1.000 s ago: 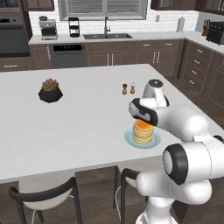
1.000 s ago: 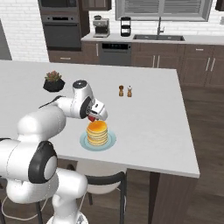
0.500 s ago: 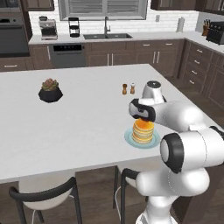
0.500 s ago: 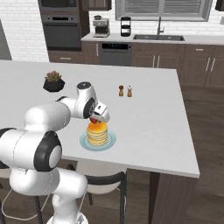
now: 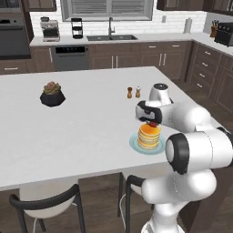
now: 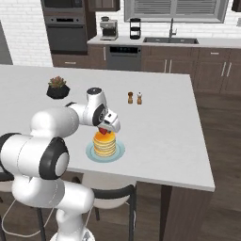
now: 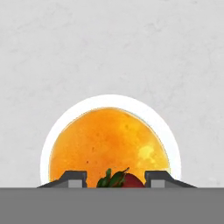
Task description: Take the strawberry from the fridge and place it on top of the pancake, located on the dining counter.
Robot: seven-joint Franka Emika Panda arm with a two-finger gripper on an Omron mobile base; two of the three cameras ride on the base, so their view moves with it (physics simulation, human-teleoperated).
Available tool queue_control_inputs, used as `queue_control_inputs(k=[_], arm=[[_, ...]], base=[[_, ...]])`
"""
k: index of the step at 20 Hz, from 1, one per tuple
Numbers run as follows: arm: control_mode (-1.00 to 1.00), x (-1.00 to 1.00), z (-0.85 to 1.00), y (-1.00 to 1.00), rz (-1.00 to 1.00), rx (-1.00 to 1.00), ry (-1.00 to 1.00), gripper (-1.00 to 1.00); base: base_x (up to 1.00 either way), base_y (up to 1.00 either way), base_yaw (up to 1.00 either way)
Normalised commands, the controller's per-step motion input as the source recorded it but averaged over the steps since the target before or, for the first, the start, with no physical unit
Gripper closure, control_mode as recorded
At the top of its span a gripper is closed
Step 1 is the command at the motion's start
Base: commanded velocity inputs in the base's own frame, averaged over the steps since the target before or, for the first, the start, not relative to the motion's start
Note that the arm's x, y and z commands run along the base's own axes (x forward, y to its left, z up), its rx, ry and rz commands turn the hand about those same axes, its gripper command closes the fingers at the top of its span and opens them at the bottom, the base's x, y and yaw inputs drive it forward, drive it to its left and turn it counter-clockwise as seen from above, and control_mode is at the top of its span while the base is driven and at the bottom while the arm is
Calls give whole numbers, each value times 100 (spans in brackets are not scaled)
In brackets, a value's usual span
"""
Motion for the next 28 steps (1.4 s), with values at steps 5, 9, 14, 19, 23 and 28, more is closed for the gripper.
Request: queue_control_inputs(k=[5, 9, 14, 19, 23, 28], arm=[[-100, -5, -1, -18, 0, 0, 4, 100], [-100, -5, -13, 11, 0, 0, 0, 100], [-100, 0, -6, 13, 0, 0, 0, 100], [-100, 3, -18, 1, 0, 0, 0, 100], [-100, 3, -33, 0, 0, 0, 0, 100], [-100, 0, -13, 0, 0, 0, 0, 100]], base=[[0, 0, 0], [0, 0, 0], [0, 0, 0], [0, 0, 0], [0, 0, 0], [0, 0, 0]])
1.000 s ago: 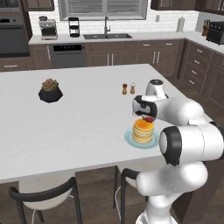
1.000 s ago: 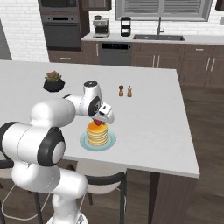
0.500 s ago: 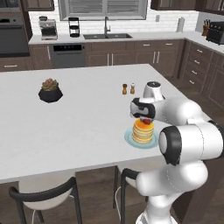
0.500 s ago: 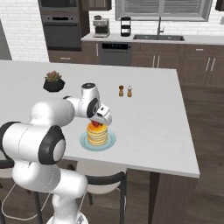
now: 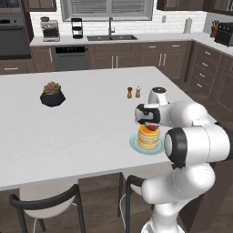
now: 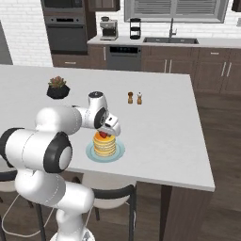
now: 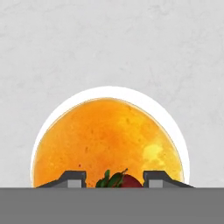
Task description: Take the strawberry from the fridge and place it on top of the pancake, located on the dining counter.
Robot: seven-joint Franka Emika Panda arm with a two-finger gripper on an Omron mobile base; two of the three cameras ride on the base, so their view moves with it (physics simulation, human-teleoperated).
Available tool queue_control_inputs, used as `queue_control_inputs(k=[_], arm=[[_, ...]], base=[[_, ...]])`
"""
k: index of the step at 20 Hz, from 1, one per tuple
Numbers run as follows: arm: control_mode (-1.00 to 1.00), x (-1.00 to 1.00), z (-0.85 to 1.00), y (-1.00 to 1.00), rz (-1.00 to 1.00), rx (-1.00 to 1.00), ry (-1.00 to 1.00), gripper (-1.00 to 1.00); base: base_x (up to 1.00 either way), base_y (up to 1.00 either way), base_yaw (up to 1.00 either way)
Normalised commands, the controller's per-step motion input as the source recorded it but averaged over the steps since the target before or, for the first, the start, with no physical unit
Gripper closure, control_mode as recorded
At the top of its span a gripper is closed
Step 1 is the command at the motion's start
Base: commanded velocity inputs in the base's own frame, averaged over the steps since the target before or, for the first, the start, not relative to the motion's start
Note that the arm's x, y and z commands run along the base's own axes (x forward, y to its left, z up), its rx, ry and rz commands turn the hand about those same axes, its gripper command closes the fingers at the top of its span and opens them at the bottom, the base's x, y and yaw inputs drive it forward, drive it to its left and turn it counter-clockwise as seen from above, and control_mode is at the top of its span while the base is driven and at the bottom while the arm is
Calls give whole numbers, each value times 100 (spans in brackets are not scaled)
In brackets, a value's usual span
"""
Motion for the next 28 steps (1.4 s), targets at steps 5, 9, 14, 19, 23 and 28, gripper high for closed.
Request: queue_control_inputs(k=[5, 9, 14, 19, 23, 28], arm=[[-100, 0, -11, 0, 0, 0, 0, 100], [-100, 0, -8, 0, 0, 0, 0, -100], [-100, 0, 1, 0, 0, 0, -3, -100], [-100, 0, 20, 0, 0, 0, -3, -100], [-100, -9, 61, 2, 0, -3, 0, -100], [-100, -79, 96, 42, 7, -10, 12, -100]], base=[[0, 0, 0], [0, 0, 0], [0, 0, 0], [0, 0, 0], [0, 0, 0], [0, 0, 0]])
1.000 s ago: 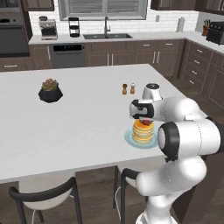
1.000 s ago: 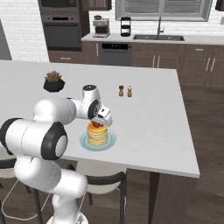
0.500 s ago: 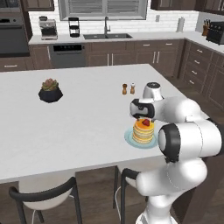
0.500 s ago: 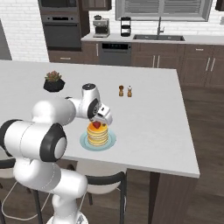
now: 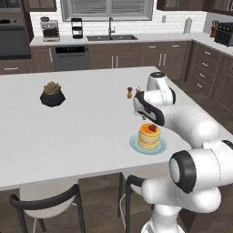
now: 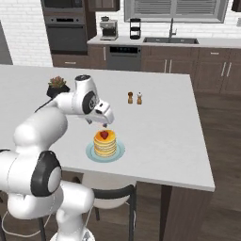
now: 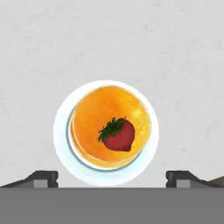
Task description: Take the strawberry from the fridge and place it on top of the pancake, located on the dining counter.
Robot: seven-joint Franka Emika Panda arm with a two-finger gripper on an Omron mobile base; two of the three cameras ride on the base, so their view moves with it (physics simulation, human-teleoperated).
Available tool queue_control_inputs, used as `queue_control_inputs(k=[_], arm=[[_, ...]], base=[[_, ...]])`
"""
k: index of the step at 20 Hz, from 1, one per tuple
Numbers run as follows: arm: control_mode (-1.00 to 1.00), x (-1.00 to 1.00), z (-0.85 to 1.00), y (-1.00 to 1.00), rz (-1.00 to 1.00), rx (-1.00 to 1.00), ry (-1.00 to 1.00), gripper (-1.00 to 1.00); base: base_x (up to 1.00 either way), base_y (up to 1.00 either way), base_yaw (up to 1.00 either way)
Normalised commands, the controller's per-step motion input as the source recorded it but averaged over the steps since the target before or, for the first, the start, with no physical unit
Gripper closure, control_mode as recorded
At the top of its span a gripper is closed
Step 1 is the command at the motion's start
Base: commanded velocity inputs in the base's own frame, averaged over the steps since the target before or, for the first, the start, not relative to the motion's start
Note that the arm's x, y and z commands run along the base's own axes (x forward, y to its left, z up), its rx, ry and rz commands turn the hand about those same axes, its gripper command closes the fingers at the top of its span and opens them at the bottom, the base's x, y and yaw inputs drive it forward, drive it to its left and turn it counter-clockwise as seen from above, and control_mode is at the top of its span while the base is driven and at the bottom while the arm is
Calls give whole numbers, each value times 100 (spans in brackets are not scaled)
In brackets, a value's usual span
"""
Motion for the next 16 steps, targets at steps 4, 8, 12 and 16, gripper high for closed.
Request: queue_control_inputs(k=[4, 8, 12, 16], arm=[[-100, -100, 63, 83, 7, -10, 8, -100], [-100, -100, 4, 100, 10, -12, 6, -100], [-100, -100, -7, 98, 9, -12, 4, -100], [-100, -100, -41, 66, 13, -14, 0, -100]], base=[[0, 0, 0], [0, 0, 0], [0, 0, 0], [0, 0, 0]])
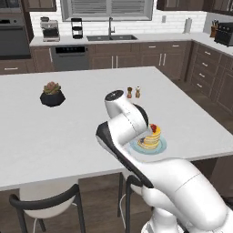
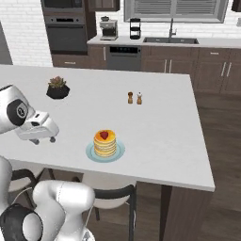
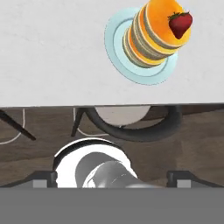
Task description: Take the strawberry from the fridge and place it on top of the pancake, located on the dining counter.
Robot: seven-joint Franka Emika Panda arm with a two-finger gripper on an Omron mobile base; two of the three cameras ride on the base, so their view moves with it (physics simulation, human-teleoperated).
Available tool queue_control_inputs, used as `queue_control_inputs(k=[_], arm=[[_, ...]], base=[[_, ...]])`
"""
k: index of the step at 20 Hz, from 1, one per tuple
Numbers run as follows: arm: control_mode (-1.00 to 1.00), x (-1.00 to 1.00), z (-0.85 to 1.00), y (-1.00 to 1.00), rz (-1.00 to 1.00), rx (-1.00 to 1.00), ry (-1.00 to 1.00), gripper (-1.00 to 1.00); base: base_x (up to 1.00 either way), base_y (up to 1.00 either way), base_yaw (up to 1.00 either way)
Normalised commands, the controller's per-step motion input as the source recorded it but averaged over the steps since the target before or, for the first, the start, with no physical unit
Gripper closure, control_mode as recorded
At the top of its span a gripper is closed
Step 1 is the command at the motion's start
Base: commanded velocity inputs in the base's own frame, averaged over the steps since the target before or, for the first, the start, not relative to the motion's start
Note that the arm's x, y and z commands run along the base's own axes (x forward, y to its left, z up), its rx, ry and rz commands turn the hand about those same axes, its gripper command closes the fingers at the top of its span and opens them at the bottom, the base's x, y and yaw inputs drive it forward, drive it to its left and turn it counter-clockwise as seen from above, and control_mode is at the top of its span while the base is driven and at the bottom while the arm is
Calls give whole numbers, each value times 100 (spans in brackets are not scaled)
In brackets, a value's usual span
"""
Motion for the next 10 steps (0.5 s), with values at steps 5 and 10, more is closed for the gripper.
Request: queue_control_inputs(k=[5, 10], arm=[[-100, -72, -44, 34, 13, -16, 8, -100], [-100, -2, -37, 13, 1, -16, 15, -100]], base=[[0, 0, 0], [0, 0, 0]])
